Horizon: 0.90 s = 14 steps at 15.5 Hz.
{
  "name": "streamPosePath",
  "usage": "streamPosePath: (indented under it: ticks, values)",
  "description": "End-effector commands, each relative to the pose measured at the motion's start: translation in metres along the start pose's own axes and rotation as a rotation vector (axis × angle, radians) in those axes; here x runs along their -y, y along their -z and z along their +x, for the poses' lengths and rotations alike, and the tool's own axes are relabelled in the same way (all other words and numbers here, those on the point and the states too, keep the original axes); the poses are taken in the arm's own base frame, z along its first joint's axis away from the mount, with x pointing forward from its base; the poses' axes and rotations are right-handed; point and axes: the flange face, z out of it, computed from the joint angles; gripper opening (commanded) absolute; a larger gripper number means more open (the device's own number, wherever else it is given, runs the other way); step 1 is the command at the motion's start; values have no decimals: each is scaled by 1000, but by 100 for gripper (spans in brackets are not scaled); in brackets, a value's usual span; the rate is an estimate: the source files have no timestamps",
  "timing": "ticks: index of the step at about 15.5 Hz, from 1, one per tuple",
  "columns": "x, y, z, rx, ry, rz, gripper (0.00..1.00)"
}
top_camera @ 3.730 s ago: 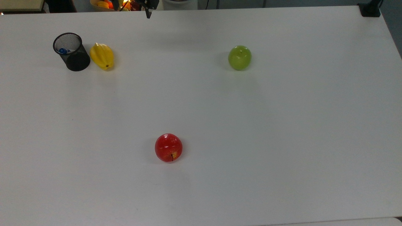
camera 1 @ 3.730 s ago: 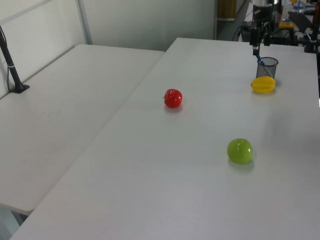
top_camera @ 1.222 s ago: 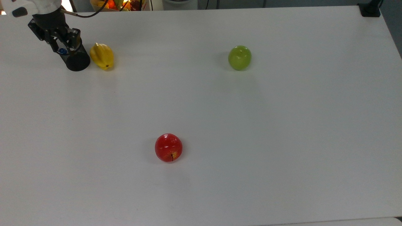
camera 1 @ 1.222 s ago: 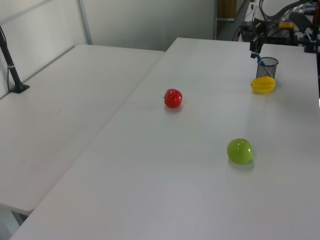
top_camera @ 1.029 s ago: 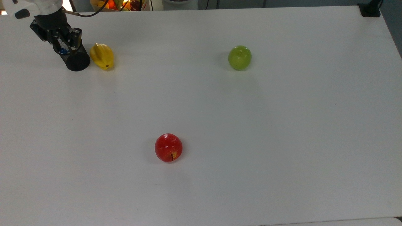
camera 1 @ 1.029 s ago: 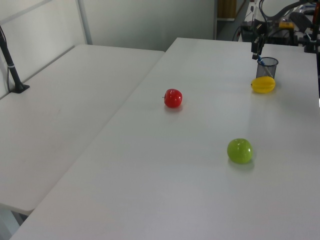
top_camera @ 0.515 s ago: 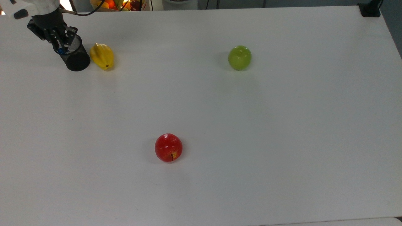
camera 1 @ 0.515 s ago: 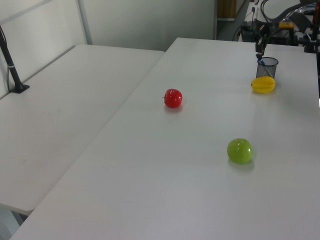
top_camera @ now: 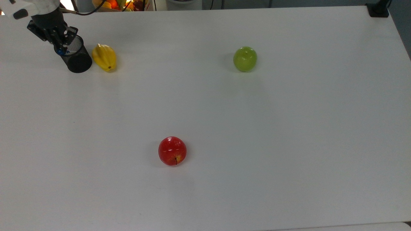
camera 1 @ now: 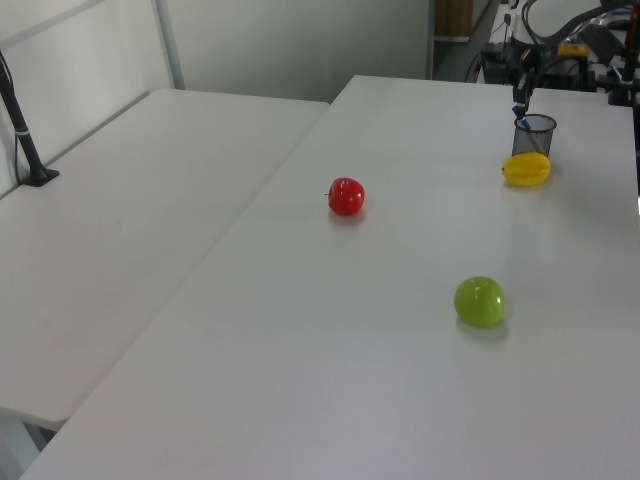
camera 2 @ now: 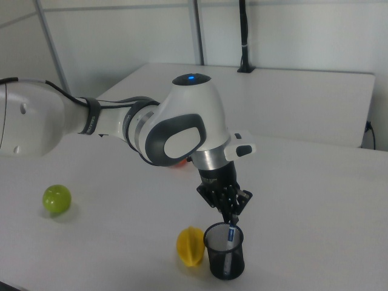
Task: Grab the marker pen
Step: 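Lift the marker straight up out of the pen cup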
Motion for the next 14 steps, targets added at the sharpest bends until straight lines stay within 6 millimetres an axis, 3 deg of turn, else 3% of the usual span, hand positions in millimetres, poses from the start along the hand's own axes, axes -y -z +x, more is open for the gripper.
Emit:
streamPosePath:
  ticks: [1, 6, 11, 14]
  values:
    - [-11, 15, -6, 1, -3, -12, 2]
    - [-16, 46, -7, -44, -36, -11, 1]
    - [-18, 92, -8, -59, -73, 41, 1]
    - [-9, 111, -13, -73, -83, 88, 1]
